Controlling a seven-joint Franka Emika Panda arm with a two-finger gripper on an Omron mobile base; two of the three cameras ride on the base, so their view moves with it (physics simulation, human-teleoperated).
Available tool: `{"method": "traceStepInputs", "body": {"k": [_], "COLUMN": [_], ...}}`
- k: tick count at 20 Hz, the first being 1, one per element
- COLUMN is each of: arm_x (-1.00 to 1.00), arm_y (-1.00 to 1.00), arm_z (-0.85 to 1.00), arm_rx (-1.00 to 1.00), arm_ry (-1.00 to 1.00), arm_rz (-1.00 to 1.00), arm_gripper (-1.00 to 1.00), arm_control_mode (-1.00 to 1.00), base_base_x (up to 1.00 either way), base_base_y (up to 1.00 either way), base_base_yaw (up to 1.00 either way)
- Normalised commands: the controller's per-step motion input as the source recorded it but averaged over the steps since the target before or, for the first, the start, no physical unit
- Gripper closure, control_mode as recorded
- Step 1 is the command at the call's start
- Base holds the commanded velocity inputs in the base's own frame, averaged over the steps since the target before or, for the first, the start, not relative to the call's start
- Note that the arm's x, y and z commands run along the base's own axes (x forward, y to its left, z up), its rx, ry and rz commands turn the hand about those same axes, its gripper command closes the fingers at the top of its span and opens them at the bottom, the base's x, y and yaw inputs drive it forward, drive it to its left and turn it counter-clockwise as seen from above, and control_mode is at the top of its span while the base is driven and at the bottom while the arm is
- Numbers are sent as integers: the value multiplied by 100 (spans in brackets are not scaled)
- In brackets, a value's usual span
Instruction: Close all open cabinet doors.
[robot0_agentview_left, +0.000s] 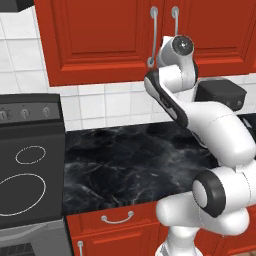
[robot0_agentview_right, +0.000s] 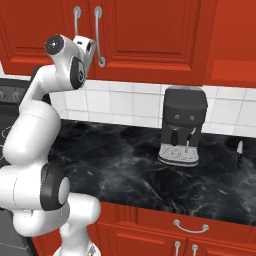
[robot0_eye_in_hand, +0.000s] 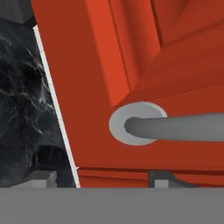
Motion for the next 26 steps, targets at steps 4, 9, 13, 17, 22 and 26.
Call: {"method": "traceStepInputs", "body": {"k": [4, 9, 13, 17, 22, 26], "arm_x": [0, 0, 0, -11, -69, -88], "arm_y": [-4, -2, -8, -10, -8, 0], "arm_z": [-78, -84, -77, -43, 8, 31], "arm_rx": [6, 8, 11, 9, 1, 0], "arm_ry": [0, 1, 4, 0, -10, -15], "arm_rz": [0, 0, 0, 0, 0, -5], "arm_gripper": [-100, -100, -100, -100, -100, -100], "arm_control_mode": [-100, -100, -100, -100, -100, -100], "base_base_x": [0, 0, 0, 0, 0, 0], "base_base_y": [0, 0, 0, 0, 0, 0], "base_base_yaw": [0, 0, 0, 0, 0, 0]}}
